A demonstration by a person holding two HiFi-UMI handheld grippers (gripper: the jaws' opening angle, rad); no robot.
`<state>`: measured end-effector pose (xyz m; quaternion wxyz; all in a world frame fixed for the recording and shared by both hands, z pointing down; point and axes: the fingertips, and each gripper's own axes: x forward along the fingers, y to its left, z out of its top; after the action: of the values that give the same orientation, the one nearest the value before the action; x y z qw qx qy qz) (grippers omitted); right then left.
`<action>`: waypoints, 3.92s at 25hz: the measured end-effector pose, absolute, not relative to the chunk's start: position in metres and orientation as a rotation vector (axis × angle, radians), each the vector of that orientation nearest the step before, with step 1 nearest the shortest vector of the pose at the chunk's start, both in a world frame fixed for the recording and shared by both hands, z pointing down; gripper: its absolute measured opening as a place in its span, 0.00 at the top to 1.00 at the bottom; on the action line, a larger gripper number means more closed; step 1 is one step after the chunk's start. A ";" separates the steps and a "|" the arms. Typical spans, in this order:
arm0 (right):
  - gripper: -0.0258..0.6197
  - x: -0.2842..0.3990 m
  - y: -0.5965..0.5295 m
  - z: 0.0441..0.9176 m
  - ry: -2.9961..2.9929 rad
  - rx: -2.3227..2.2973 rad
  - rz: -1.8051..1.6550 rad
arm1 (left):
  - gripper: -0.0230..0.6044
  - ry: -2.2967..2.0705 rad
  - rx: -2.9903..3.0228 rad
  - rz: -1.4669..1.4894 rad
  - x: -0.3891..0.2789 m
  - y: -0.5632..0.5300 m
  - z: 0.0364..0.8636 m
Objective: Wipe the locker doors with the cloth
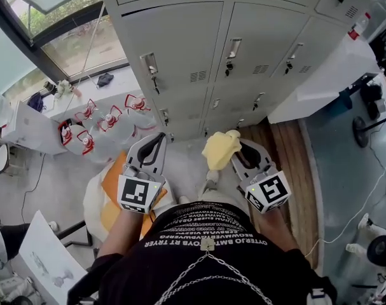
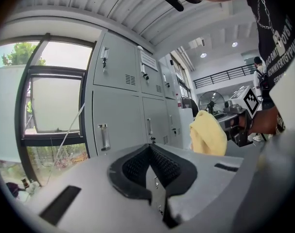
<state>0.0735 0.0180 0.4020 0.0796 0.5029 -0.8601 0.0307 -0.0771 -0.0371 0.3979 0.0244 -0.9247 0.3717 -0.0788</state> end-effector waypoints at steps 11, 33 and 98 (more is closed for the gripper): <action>0.86 0.087 -0.052 0.406 -2.644 1.385 0.095 | 0.95 1.271 -2.803 -0.255 -0.063 -0.089 0.399; 0.86 0.097 -0.145 0.400 -2.760 1.157 0.089 | 0.96 1.476 -2.683 -0.269 -0.051 -0.166 0.390; 0.86 0.053 -0.239 0.322 -2.962 0.900 -0.049 | 0.96 1.684 -2.577 -0.246 -0.084 -0.246 0.389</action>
<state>0.0535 -0.2394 0.3222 0.0228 0.2906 -0.9565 -0.0158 -0.0841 -0.2456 0.3887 0.0266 -0.8342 0.5450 -0.0795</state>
